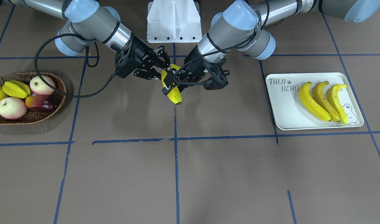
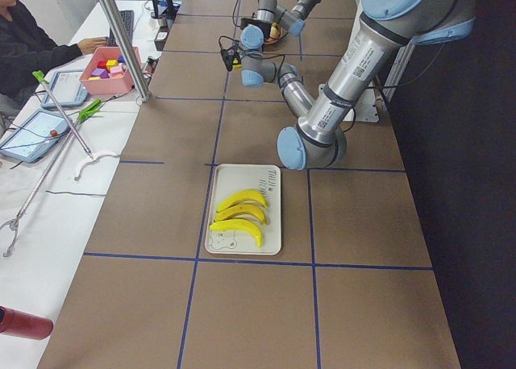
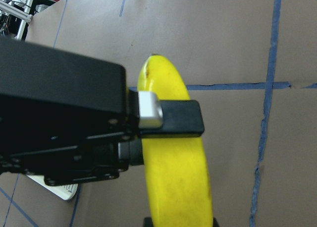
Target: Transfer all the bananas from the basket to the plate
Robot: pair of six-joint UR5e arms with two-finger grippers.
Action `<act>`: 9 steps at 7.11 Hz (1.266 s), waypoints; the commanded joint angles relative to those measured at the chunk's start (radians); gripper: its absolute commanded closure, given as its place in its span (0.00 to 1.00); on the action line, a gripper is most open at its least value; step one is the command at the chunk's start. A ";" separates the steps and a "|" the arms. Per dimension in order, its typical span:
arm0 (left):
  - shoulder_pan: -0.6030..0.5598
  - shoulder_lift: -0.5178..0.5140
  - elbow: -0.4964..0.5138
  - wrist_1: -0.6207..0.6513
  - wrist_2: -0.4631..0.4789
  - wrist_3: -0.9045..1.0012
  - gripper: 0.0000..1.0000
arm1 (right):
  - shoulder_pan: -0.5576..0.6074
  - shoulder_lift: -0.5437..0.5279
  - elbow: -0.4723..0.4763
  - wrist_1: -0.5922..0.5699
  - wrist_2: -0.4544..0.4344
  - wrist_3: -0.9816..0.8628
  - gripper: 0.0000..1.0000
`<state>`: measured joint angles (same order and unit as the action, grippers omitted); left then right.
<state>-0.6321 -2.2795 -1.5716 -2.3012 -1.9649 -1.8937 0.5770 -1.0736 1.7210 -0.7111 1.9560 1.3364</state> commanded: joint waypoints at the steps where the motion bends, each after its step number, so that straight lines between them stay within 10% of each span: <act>1: 0.000 0.000 0.004 -0.003 0.000 0.002 1.00 | 0.000 0.001 0.000 0.001 0.000 0.003 0.46; 2: 0.000 0.002 0.004 -0.003 0.000 0.004 1.00 | -0.003 0.000 0.000 0.007 -0.002 0.004 0.01; 6: -0.040 0.012 0.004 0.006 -0.012 0.021 1.00 | 0.006 -0.017 0.049 0.006 0.009 0.021 0.00; 9: -0.197 0.200 -0.110 0.346 -0.161 0.255 1.00 | 0.056 -0.164 0.184 -0.045 0.058 0.020 0.00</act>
<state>-0.7587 -2.1702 -1.6088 -2.1064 -2.0837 -1.7327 0.6072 -1.1733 1.8500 -0.7300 1.9895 1.3573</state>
